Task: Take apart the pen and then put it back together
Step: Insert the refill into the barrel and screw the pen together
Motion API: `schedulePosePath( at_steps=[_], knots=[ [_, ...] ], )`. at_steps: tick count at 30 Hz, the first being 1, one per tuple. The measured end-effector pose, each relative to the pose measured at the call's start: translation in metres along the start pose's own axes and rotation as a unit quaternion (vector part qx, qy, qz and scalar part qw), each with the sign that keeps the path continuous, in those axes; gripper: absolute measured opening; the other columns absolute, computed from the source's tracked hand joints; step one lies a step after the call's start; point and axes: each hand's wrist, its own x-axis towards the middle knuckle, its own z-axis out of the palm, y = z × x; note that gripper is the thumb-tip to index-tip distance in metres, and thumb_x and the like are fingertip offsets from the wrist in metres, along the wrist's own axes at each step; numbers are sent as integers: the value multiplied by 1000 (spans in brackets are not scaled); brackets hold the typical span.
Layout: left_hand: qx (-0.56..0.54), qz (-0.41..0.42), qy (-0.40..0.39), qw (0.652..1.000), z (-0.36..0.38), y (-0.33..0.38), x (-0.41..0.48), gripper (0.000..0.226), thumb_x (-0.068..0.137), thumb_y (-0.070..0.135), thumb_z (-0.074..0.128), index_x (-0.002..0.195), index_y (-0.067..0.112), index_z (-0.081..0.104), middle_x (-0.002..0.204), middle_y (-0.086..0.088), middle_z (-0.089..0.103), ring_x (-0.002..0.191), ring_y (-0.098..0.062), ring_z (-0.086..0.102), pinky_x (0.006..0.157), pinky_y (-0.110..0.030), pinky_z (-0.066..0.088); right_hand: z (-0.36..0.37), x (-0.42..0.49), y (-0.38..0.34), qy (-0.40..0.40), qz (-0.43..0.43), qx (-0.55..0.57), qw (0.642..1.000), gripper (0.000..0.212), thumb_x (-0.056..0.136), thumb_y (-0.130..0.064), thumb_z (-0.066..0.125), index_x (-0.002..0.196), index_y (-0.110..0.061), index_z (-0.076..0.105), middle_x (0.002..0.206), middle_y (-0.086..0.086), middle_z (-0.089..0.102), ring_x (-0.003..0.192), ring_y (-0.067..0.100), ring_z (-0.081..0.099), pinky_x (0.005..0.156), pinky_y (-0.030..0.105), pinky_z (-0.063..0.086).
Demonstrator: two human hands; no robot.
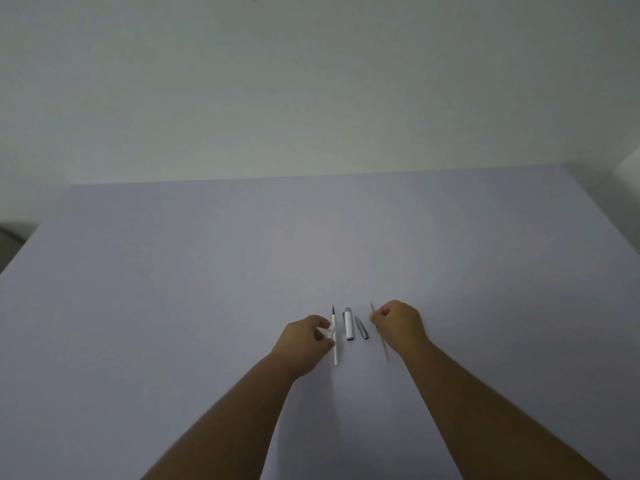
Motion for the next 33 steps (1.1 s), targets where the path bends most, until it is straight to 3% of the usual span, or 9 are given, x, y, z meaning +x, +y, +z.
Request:
schedulePosePath(
  at_steps=[7,13,17,27,33],
  knots=[
    [5,-3,35,999,-1,-3,6,16,85,21,62,100,18,66,69,13,53,64,-10,52,70,-32,56,8,-1,0,15,14,7,1000,30,86,-22,62,59,-16,50,71,5,59,69,20,53,64,23,38],
    [1,-1,36,999,-3,-1,6,12,84,21,63,95,18,66,68,11,52,61,-10,52,70,-34,56,9,-3,1,11,17,15,1000,30,88,-23,61,61,-15,49,61,0,52,67,20,52,64,24,38],
    [1,1,38,999,-5,-1,6,3,84,22,63,85,22,61,66,10,52,58,-8,52,68,-33,56,9,-4,1,24,15,11,1000,22,88,-24,59,71,-12,54,67,1,55,69,20,53,64,25,39],
    [-14,6,51,999,-9,-5,2,13,82,22,66,75,25,55,65,10,51,57,-7,50,67,-32,55,12,-5,5,56,20,-4,998,14,88,-23,59,82,-10,62,81,6,64,73,19,52,66,24,38],
    [-11,7,55,998,-9,-10,1,10,82,23,67,79,21,57,66,10,52,60,-10,51,70,-35,56,17,-11,-10,72,-12,0,997,14,86,-18,55,85,-9,66,90,10,68,78,24,57,66,27,43]
  ],
)
